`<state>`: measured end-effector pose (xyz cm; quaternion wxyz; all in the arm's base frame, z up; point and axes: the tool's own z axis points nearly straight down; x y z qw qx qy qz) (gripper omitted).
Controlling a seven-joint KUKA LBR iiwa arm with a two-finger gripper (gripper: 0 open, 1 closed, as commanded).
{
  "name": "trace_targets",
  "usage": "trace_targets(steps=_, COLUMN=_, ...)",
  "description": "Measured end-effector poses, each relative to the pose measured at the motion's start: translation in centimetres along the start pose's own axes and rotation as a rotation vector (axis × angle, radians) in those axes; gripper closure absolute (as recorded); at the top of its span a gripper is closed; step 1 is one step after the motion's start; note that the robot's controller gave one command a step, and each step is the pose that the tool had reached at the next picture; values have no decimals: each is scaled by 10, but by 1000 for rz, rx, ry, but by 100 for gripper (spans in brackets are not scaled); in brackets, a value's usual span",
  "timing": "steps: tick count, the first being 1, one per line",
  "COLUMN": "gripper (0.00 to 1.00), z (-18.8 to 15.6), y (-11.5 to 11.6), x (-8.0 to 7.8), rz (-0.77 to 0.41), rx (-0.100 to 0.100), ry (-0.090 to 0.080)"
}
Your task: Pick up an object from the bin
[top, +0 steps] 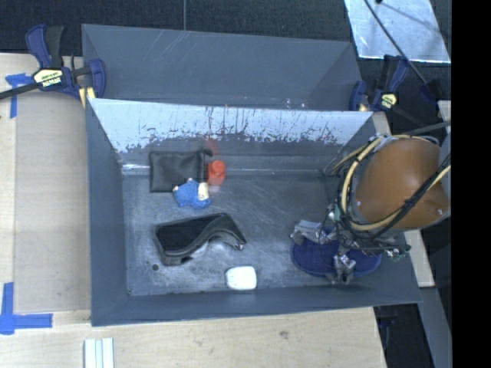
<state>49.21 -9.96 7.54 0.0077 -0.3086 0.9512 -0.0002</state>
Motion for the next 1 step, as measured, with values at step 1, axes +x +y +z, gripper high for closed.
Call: trace_targets(steps=1, gripper=100, z=-183, y=-16, x=13, rz=-630, rx=-3, ry=8)
